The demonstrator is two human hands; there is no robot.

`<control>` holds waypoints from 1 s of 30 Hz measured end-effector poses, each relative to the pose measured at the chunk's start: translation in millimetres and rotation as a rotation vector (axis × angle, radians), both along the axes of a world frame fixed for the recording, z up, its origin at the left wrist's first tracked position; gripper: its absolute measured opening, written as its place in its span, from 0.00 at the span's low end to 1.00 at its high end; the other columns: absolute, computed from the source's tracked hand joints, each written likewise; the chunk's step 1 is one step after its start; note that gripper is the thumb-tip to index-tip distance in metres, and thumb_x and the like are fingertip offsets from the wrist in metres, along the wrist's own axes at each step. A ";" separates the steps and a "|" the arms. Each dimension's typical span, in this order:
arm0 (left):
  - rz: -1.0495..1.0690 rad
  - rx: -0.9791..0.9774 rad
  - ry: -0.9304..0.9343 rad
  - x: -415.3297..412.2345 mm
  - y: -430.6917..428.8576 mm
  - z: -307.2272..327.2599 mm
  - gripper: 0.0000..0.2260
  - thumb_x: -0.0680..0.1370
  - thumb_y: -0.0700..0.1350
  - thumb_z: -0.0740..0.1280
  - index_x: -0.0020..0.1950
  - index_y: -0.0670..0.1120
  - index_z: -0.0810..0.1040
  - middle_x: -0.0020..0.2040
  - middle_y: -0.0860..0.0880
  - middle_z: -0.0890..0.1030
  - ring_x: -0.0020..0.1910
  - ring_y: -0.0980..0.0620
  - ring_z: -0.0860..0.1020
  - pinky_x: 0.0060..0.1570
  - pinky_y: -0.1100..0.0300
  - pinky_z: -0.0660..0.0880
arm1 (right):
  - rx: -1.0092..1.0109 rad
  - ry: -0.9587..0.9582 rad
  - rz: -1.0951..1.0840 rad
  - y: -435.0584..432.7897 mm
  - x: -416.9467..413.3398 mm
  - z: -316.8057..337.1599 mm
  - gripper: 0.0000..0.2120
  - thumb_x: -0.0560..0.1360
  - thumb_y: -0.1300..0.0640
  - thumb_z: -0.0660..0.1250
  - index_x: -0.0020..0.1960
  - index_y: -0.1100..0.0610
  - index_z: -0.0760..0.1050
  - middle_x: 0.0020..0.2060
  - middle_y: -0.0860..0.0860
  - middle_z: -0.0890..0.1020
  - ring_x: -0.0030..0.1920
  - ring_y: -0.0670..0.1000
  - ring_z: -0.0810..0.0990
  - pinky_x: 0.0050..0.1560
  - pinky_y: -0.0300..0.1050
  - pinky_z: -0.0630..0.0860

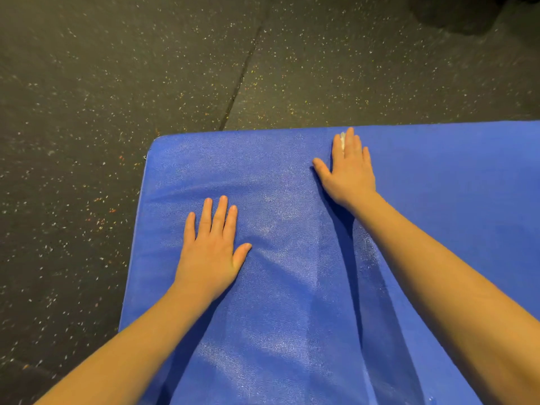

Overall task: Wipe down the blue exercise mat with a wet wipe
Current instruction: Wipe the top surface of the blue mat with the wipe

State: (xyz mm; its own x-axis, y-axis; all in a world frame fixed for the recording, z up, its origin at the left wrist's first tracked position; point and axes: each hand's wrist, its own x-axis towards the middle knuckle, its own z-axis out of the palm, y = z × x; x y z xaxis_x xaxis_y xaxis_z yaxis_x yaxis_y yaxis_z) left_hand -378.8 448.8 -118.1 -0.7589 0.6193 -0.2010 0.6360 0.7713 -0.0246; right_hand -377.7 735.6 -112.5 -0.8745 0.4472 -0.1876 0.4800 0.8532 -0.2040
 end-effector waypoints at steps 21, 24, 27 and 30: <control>-0.013 0.016 0.026 0.2 -1.3 -3.4 0.33 0.78 0.60 0.49 0.73 0.38 0.67 0.74 0.39 0.65 0.73 0.36 0.63 0.67 0.38 0.58 | 0.002 0.002 0.251 13.1 9.6 -4.2 0.37 0.79 0.37 0.49 0.78 0.61 0.49 0.78 0.57 0.49 0.77 0.56 0.48 0.75 0.52 0.45; -0.012 0.020 0.034 0.5 -0.8 -2.8 0.33 0.78 0.60 0.49 0.73 0.38 0.67 0.74 0.39 0.65 0.73 0.36 0.63 0.67 0.37 0.60 | 0.055 0.002 0.189 35.8 16.6 -2.7 0.37 0.78 0.37 0.47 0.77 0.61 0.53 0.78 0.57 0.52 0.77 0.57 0.52 0.75 0.54 0.49; -0.013 0.018 0.027 0.4 -0.3 -1.8 0.33 0.78 0.60 0.49 0.73 0.38 0.67 0.74 0.39 0.65 0.73 0.36 0.63 0.67 0.36 0.62 | 0.005 0.021 0.069 31.3 20.2 -1.0 0.34 0.80 0.40 0.51 0.76 0.63 0.54 0.77 0.59 0.53 0.76 0.59 0.52 0.74 0.55 0.51; -0.005 0.017 0.021 1.7 0.3 -2.2 0.33 0.78 0.59 0.49 0.72 0.37 0.67 0.74 0.39 0.65 0.73 0.36 0.63 0.66 0.36 0.60 | -0.027 0.020 0.256 9.2 41.6 -2.8 0.36 0.78 0.38 0.48 0.76 0.62 0.55 0.77 0.59 0.55 0.76 0.59 0.54 0.75 0.55 0.53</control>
State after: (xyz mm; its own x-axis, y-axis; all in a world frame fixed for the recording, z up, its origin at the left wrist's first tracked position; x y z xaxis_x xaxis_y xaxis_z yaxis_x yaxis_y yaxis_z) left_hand -377.1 449.1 -120.3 -0.7598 0.6264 -0.1741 0.6393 0.7686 -0.0249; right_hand -336.1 744.8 -115.3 -0.9622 0.2058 -0.1782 0.2447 0.9405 -0.2356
